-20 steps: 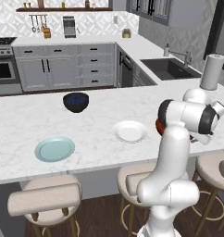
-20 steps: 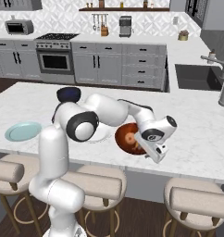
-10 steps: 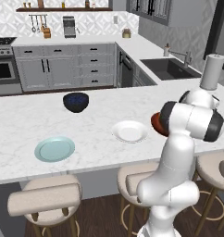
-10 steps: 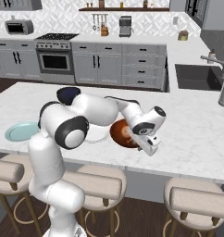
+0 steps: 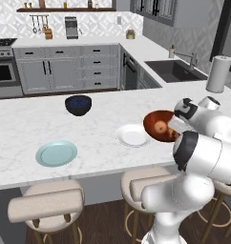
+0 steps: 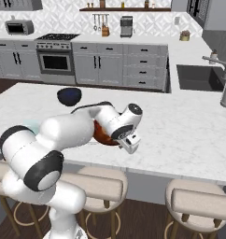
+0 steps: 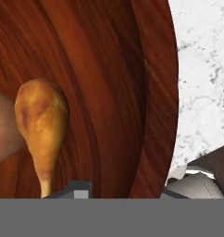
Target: Pick the chicken drumstick and onion from their plates and place them in the bowl. Then put the bowl in the fridge.
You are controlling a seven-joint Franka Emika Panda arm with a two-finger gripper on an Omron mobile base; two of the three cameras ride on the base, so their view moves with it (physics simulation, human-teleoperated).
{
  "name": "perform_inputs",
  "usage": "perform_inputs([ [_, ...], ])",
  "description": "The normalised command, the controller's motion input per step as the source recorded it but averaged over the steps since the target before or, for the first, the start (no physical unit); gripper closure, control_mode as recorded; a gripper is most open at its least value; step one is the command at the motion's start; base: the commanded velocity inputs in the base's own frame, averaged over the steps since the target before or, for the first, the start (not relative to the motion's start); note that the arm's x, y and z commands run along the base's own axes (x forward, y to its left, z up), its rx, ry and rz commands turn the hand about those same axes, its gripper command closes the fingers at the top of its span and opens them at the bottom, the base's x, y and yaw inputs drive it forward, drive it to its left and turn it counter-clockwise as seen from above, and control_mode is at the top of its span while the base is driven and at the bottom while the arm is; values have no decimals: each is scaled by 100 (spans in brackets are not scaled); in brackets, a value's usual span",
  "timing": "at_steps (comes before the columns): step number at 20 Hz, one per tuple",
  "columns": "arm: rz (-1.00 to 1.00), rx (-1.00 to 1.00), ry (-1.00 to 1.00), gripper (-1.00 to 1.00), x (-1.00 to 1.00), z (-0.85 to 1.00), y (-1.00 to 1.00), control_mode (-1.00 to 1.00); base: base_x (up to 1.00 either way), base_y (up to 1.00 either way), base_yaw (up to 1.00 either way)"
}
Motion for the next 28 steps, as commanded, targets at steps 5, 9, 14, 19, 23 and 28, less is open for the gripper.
perform_inputs([
  [5, 0, -1, 11, 100, -30, 100, 52, -100, 0, 0, 0],
  [9, 0, 0, 33, 100, -19, 87, 66, -100, 0, 0, 0],
  [14, 1, 2, 12, 100, -43, 64, 35, -100, 0, 0, 0],
  [19, 0, 9, -1, 100, -56, 61, 15, -100, 0, 0, 0],
  [23, 0, 14, -18, 100, -57, 44, 7, -100, 0, 0, 0],
  [28, -2, 2, -32, 100, -46, 45, 33, -100, 0, 0, 0],
])
